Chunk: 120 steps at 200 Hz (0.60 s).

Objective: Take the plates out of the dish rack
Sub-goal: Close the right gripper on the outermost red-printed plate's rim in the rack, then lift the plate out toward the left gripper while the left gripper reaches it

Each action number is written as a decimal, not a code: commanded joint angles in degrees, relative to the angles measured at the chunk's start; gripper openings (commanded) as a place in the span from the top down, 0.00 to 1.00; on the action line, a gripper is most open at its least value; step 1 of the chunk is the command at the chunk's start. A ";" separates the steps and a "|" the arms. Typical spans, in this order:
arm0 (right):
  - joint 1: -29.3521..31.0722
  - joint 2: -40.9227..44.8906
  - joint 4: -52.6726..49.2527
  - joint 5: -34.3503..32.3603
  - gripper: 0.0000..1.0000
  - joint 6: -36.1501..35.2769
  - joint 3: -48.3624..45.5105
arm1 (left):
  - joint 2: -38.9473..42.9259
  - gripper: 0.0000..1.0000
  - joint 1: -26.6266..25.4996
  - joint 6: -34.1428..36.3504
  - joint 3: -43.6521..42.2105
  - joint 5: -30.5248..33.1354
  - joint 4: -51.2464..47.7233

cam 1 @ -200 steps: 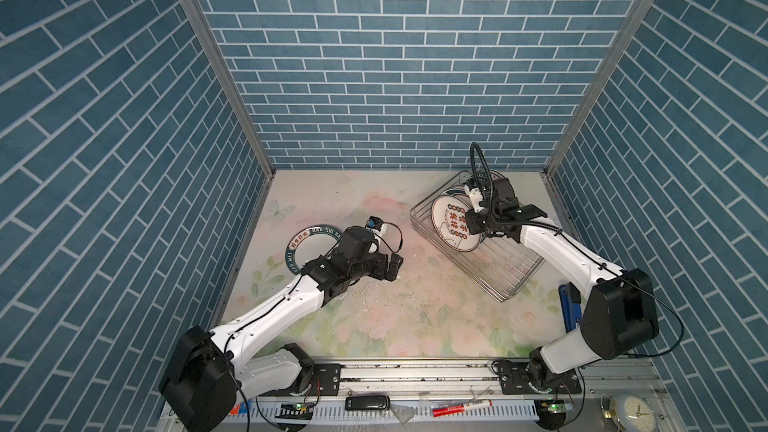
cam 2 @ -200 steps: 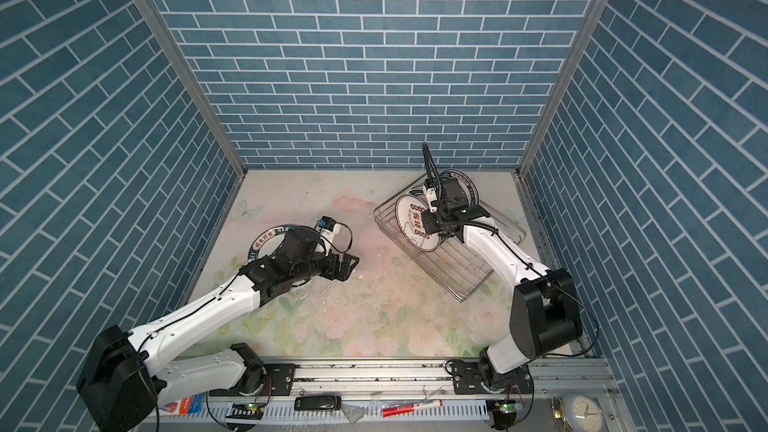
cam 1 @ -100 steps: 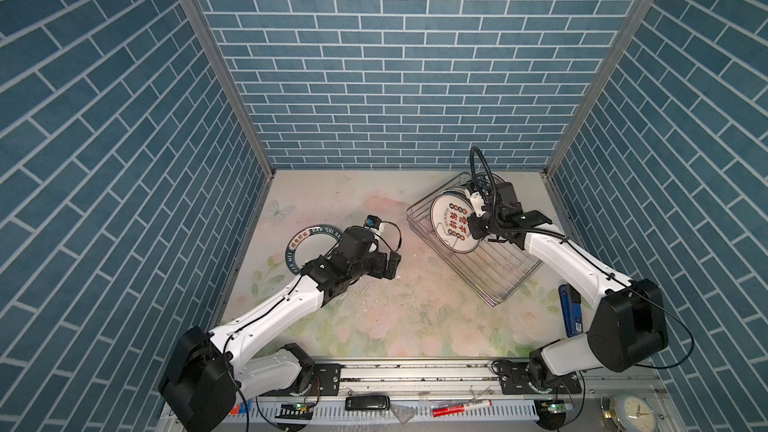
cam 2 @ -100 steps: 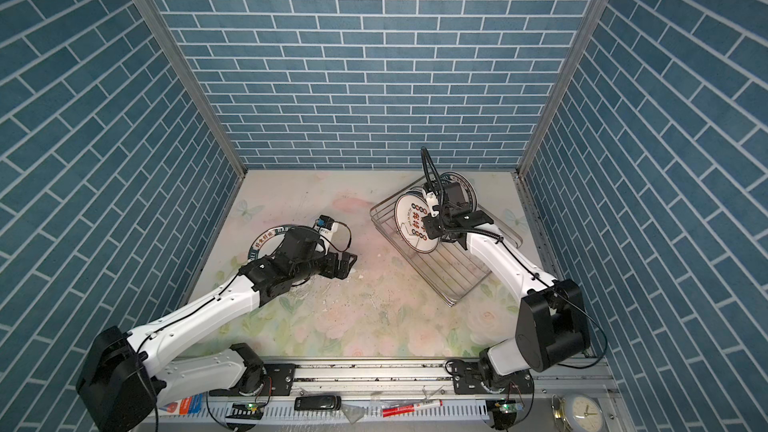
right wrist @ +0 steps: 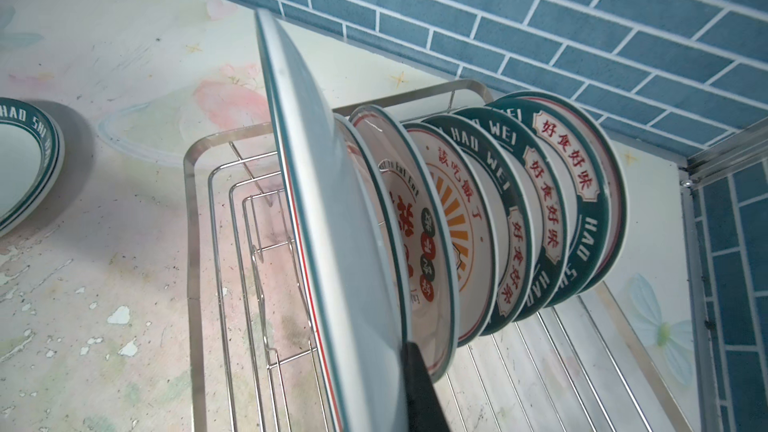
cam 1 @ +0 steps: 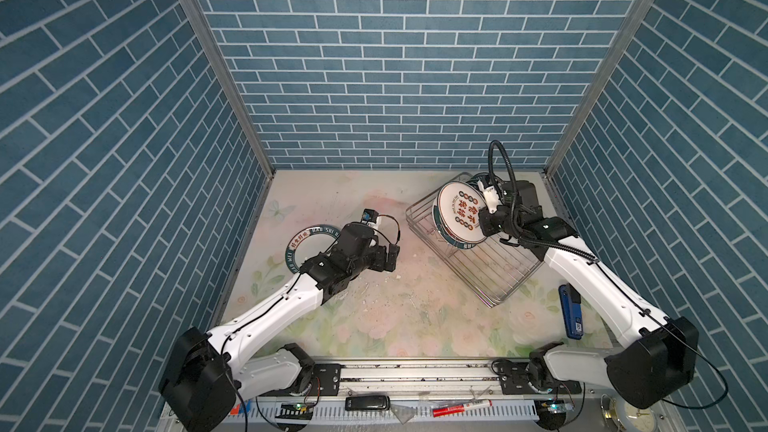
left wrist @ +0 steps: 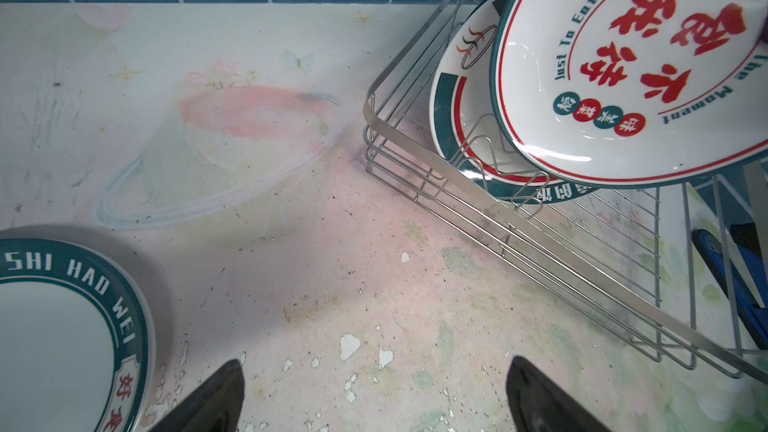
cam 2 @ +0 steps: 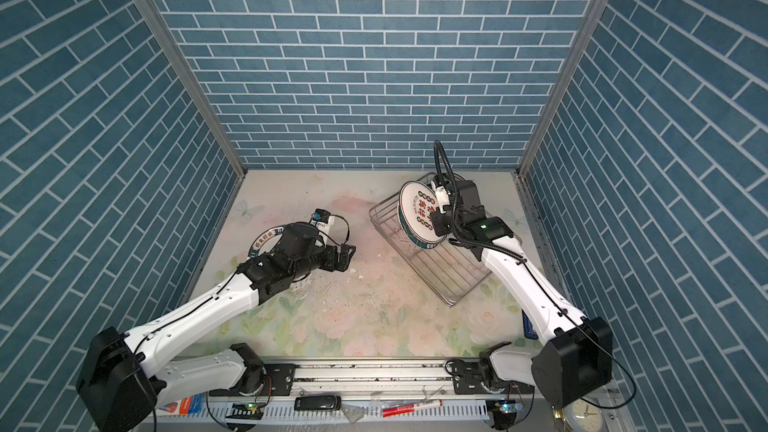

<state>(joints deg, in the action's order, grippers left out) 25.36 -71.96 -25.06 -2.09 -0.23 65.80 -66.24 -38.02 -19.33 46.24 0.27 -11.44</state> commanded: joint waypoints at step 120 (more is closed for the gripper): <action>4.23 4.54 31.14 18.67 0.97 18.73 -13.28 | -2.06 0.01 -0.30 6.91 0.05 4.48 14.84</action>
<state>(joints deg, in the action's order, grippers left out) 28.60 -67.13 -2.90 10.57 13.85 53.54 -65.39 -38.09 -13.74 44.86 3.86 2.00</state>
